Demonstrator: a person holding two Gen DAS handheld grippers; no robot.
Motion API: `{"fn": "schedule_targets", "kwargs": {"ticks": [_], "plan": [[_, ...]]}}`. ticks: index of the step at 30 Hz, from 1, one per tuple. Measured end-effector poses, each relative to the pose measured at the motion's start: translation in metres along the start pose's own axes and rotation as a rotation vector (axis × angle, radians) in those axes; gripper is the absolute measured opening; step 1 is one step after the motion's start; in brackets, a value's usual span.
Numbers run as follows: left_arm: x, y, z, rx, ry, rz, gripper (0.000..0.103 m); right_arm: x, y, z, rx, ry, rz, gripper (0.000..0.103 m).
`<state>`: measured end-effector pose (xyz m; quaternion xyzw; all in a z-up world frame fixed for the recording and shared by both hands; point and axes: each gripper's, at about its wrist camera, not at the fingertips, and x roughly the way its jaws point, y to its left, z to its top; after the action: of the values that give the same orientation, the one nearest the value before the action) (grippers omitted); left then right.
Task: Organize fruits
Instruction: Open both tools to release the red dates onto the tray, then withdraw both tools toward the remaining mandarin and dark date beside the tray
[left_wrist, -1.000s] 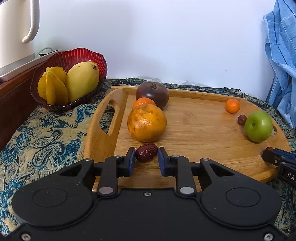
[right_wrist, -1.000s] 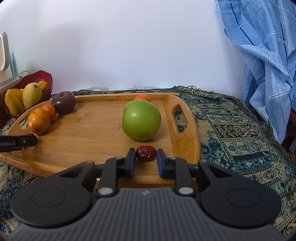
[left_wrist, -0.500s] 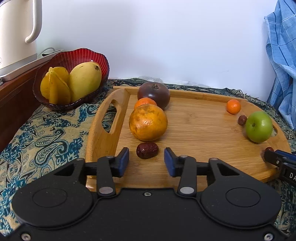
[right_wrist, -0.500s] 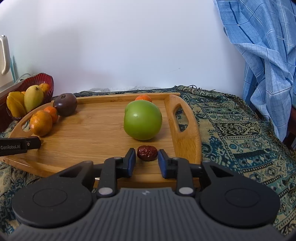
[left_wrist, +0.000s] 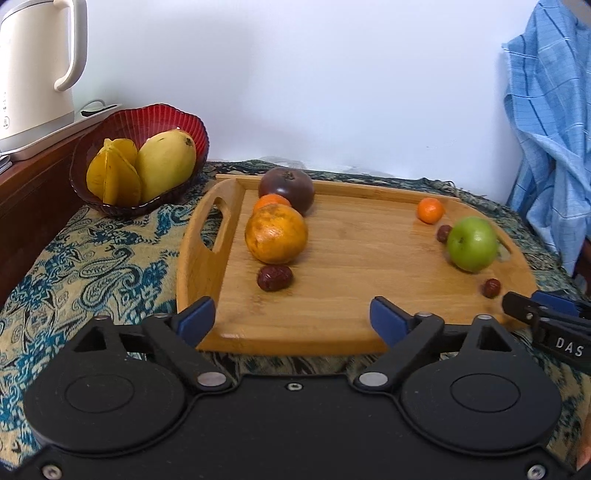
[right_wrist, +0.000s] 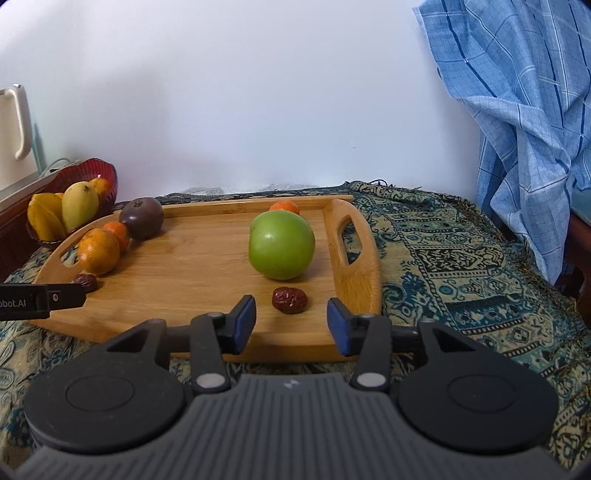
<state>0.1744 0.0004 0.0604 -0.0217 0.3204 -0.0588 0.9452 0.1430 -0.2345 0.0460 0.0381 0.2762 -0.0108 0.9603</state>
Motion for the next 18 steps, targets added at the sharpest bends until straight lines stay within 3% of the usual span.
{"fn": "schedule_targets", "kwargs": {"ticks": [18], "plan": [[-0.053, -0.030, -0.042, 0.108, -0.007, -0.045, 0.099, -0.059, 0.015, -0.032, -0.162, -0.049, 0.085, 0.088]]}}
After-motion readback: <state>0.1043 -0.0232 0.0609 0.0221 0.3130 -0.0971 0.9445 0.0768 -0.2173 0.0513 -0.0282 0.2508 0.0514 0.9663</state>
